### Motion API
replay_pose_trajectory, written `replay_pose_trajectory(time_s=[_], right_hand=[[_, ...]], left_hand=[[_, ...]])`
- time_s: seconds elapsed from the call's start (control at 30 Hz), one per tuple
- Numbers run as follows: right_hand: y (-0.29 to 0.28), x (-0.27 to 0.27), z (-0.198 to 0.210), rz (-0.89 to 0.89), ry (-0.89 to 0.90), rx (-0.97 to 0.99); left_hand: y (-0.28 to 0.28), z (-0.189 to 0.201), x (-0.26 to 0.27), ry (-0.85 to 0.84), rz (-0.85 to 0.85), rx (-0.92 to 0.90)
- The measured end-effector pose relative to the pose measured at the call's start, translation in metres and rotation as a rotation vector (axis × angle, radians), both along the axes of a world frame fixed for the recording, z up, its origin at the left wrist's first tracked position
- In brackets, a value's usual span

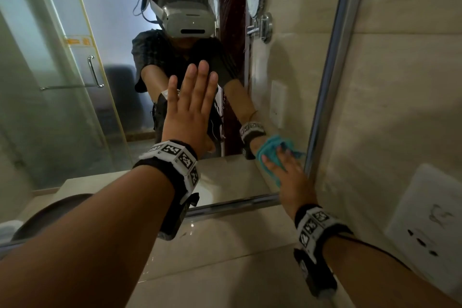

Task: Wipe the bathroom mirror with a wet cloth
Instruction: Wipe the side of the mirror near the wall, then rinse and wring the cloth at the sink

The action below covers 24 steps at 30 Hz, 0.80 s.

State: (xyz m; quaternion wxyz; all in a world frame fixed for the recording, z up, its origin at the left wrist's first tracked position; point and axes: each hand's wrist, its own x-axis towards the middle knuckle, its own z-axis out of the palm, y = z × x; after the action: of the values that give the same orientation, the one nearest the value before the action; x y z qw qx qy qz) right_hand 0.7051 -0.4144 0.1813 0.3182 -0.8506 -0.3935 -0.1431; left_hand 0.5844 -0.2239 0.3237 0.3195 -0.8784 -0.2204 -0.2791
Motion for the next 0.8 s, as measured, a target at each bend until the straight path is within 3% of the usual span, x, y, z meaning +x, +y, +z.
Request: replay_pose_trajectory(time_s=[0.1,0.2,0.37,0.5,0.7,0.8], right_hand=[[-0.016,0.0,-0.03,0.017,0.0,-0.231],[-0.026,-0.012,-0.017,0.039,0.197,-0.263],[-0.033,-0.055,0.034,0.072,0.284,0.008],[-0.034,-0.089,0.06,0.086,0.456,0.154],[-0.04,-0.142,0.066,0.225,0.584,0.293],[-0.041,-0.165,0.065,0.245,0.617,0.311]], left_hand=[[-0.006,0.004,-0.005,0.003,0.004,0.009],[-0.012,0.01,-0.018,0.02,-0.092,-0.103],[-0.023,0.007,-0.051,0.113,-0.221,-0.379],[-0.036,-0.015,-0.083,0.244,-0.283,-0.697],[-0.056,-0.034,-0.127,0.278,-0.498,-1.191],[-0.065,-0.037,-0.14,0.27,-0.525,-1.332]])
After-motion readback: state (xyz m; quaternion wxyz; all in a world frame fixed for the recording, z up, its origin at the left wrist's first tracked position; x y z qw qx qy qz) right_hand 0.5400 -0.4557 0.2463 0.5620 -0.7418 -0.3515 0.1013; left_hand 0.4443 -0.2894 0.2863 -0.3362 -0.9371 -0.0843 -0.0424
